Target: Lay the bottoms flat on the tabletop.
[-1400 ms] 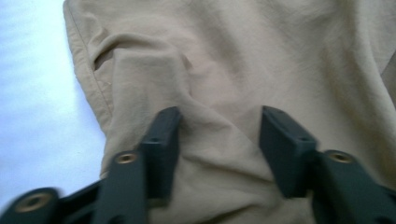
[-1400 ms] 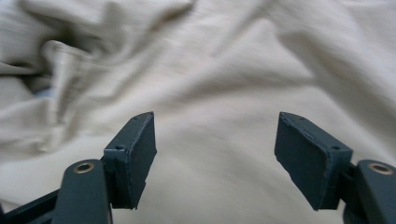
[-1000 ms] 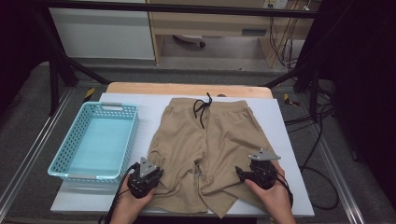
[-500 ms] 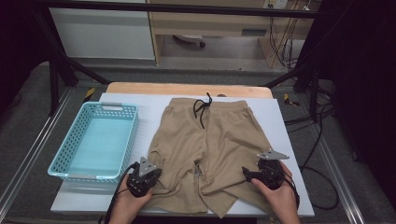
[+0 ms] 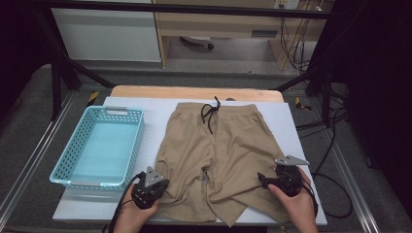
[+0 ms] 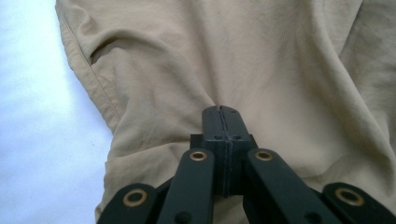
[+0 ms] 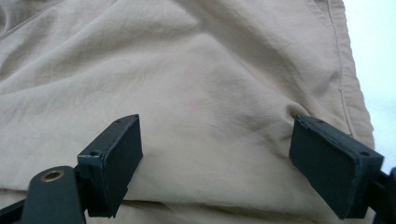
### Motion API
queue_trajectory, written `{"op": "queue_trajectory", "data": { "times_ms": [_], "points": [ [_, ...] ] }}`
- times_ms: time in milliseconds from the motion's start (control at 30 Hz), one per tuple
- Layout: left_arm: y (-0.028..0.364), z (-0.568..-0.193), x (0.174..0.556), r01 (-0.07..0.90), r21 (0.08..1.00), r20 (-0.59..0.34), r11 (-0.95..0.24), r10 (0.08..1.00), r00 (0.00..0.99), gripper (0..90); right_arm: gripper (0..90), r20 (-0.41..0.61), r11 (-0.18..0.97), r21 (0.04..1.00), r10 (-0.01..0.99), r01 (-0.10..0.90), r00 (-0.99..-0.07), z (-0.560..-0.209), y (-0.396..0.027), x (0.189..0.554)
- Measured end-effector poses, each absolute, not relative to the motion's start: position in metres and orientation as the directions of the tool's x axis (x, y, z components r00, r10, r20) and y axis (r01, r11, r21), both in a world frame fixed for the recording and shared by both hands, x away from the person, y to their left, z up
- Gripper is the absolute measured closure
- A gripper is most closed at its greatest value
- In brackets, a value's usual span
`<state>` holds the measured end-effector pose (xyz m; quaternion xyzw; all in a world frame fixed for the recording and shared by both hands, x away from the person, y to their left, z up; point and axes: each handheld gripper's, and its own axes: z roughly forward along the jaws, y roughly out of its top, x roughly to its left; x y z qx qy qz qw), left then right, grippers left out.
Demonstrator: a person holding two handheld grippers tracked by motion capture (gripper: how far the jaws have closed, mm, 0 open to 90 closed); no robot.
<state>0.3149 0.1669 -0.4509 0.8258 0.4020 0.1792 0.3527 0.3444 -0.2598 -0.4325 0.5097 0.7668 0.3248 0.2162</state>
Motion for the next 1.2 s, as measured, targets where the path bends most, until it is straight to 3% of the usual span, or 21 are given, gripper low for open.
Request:
{"op": "queue_trajectory", "data": {
  "times_ms": [533,733,767,900,1000,1067,1200],
  "points": [
    [0.172,-0.446,0.299,0.560,0.716,-0.042,-0.416,0.776,0.630,90.0,17.2,-0.014,0.260,0.706,0.935,0.659,-0.354,-0.433,-0.284,0.336],
    [0.170,-0.447,0.300,0.531,0.735,0.003,-0.422,0.785,0.620,90.0,14.6,-0.022,0.263,0.678,0.941,0.686,-0.338,-0.443,-0.297,0.329],
    [0.169,-0.448,0.300,0.525,0.741,0.012,-0.418,0.791,0.612,88.5,14.6,-0.021,0.256,0.678,0.944,0.689,-0.329,-0.445,-0.298,0.328],
    [0.166,-0.448,0.301,0.503,0.759,0.054,-0.413,0.810,0.583,69.1,13.7,-0.018,0.240,0.672,0.951,0.701,-0.308,-0.451,-0.306,0.322],
    [0.166,-0.452,0.305,0.514,0.754,0.054,-0.410,0.818,0.573,59.8,18.0,-0.003,0.225,0.679,0.953,0.699,-0.304,-0.453,-0.309,0.318],
    [0.164,-0.456,0.308,0.522,0.746,0.051,-0.414,0.817,0.575,58.4,24.2,-0.006,0.228,0.686,0.951,0.691,-0.308,-0.453,-0.309,0.316],
    [0.164,-0.457,0.310,0.519,0.753,0.035,-0.405,0.811,0.583,60.8,51.6,-0.012,0.249,0.707,0.940,0.662,-0.340,-0.452,-0.307,0.310]
  ]
}}
